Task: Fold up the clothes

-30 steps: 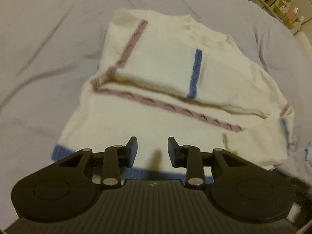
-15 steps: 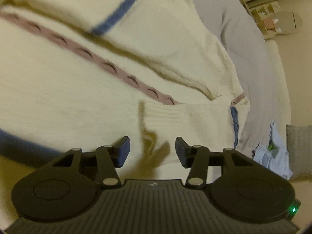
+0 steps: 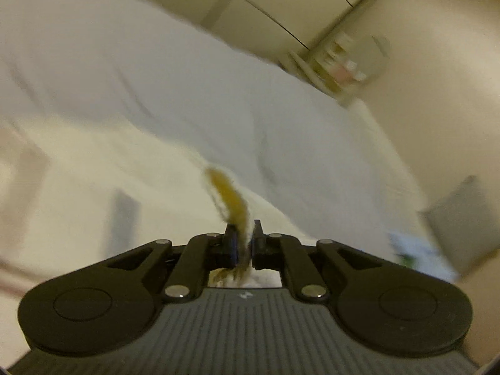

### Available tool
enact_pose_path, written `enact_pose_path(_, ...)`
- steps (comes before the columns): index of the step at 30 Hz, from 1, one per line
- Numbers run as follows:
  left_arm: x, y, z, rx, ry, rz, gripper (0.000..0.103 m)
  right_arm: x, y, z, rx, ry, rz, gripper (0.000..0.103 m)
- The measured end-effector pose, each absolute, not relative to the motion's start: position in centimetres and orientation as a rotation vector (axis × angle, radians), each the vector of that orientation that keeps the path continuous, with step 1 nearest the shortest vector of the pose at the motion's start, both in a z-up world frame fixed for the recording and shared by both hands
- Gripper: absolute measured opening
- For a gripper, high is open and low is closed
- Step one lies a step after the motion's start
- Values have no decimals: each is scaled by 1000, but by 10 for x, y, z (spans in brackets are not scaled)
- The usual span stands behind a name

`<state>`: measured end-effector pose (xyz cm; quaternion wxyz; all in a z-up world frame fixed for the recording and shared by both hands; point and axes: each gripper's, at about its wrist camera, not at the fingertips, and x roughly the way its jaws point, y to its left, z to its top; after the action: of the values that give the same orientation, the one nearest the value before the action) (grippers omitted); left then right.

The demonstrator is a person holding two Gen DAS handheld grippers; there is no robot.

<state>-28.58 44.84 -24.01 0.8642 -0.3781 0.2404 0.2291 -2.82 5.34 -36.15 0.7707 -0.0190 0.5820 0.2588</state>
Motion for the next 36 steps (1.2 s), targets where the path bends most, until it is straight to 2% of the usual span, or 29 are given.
enact_pose_path(4, -317, 491, -279, -754, 665, 685, 5, -36, 77, -361, -114, 1225, 608, 63)
enact_pose_path(8, -325, 500, -318, -762, 775, 750, 6, -46, 107, -353, -242, 1134, 696, 63)
enact_pose_path(12, -326, 491, -309, -676, 736, 746, 6, -52, 136, -348, -338, 1058, 780, 61)
enact_pose_path(17, -332, 496, -312, -616, 759, 758, 6, -55, 160, -359, -364, 1078, 811, 60)
enact_pose_path(21, -336, 502, -343, -605, 875, 800, 18, -58, 169, -361, -380, 1095, 817, 60)
enact_pose_path(28, -356, 498, -309, -591, 768, 886, 16, -54, 179, -351, -352, 1056, 822, 60)
enact_pose_path(31, -359, 484, -294, -574, 739, 865, 14, -54, 190, -345, -333, 1013, 853, 56)
enact_pose_path(33, -354, 478, -296, -581, 754, 796, 16, -53, 201, -346, -332, 995, 875, 52)
enact_pose_path(36, -342, 468, -317, -509, 838, 755, 16, -51, 214, -360, -377, 963, 882, 52)
